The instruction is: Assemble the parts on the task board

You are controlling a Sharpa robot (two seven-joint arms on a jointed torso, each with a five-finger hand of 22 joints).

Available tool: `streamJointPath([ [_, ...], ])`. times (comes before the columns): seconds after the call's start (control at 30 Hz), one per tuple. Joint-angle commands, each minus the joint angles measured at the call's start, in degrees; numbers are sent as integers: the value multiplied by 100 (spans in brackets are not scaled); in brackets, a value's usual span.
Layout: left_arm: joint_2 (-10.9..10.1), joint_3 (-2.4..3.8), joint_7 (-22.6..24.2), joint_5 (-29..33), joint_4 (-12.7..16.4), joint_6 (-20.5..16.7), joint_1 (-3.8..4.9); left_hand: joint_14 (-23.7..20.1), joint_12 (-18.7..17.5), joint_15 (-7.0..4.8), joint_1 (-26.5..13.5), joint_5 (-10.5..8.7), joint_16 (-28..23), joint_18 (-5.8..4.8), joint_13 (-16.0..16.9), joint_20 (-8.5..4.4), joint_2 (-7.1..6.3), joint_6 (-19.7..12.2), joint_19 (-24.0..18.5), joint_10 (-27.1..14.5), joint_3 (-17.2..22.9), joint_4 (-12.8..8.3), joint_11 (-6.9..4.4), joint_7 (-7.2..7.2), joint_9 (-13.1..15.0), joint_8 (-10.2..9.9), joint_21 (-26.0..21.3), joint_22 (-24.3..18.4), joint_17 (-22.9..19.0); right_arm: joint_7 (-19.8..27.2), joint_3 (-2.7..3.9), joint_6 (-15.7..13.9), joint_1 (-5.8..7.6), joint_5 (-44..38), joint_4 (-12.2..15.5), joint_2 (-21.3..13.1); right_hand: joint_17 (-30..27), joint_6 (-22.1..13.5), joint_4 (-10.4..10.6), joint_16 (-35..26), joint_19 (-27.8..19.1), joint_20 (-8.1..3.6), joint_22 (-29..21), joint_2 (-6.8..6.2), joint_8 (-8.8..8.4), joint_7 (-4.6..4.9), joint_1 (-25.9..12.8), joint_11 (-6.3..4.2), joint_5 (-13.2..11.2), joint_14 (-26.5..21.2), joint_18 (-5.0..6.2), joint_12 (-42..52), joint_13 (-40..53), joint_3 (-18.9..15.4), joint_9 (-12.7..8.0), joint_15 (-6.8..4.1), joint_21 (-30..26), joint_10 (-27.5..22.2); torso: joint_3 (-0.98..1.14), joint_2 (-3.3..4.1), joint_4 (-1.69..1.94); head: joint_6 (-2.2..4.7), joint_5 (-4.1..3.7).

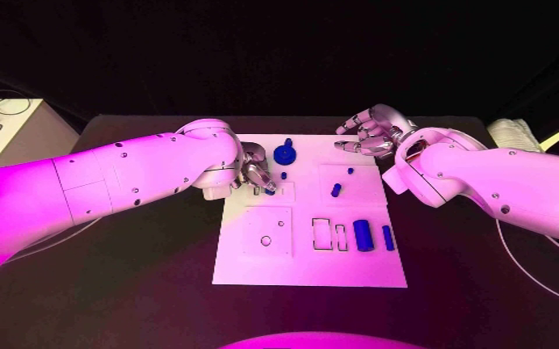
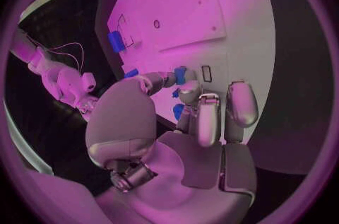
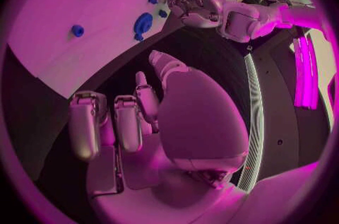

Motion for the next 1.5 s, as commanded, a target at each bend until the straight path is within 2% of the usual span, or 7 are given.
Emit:
streamJointPath([
  [0.03,31,-17,-62,138,-24,275,-21,480,45,-45,-63,7,33,-81,63,-6,69,217,59,76,728,-750,-23,-167,20,39,19,24,1103,29,0,69,-4,-15,10,-1,697,-45,15,-39,188,25,986,5,33,-6,-42,13,13,391,33,-31,93,22,-7,33,-30,-26,-2,1,3,-6,-2],
  [0.53,138,-21,-14,237,-120,195,-22,504,125,-81,-213,-43,61,-102,203,-16,234,336,141,199,602,-656,-65,-219,27,18,35,108,1181,41,0,63,-5,-15,10,6,687,-48,28,-46,189,24,986,-7,39,-8,-62,11,28,389,33,-37,85,33,-6,32,-31,-30,1,3,-1,-43,-11],
  [0.6,153,-22,-12,240,-135,192,-23,503,115,-89,-280,-93,59,-103,199,-18,351,374,147,210,511,-588,-75,-230,21,-10,27,106,1178,42,0,62,-5,-15,11,6,687,-48,28,-46,189,24,986,-7,39,-8,-62,11,28,389,33,-37,85,33,-6,32,-31,-30,-1,3,-3,-45,-13],
  [0.7,173,-24,-13,243,-156,211,-25,502,115,-91,-289,-99,57,-103,201,-18,380,380,146,211,495,-579,-76,-232,20,-17,24,104,1174,43,0,62,-5,-15,12,4,687,-48,28,-46,189,24,986,-7,39,-8,-62,11,28,389,33,-37,85,33,-6,32,-31,-30,0,3,-2,-59,-22],
  [1.37,233,-31,-17,261,-219,303,-49,508,111,-99,-376,-150,64,-106,222,-17,362,414,158,223,170,-567,-86,-249,22,-72,8,106,1197,53,0,56,-6,-12,22,-7,687,-48,28,-46,189,24,986,-7,39,-8,-62,11,28,389,33,-37,85,33,-6,32,-31,-30,2,-4,4,-92,-53],
  [1.5,232,-31,-16,261,-223,298,-49,509,104,-105,-440,-176,64,-107,232,-17,358,444,165,226,-116,-484,-92,-262,23,-113,-6,104,1202,56,0,53,-6,-21,22,-6,687,-48,28,-46,189,24,986,-7,39,-8,-62,11,28,389,33,-37,85,33,-6,32,-31,-30,3,-6,9,-92,-51],
])
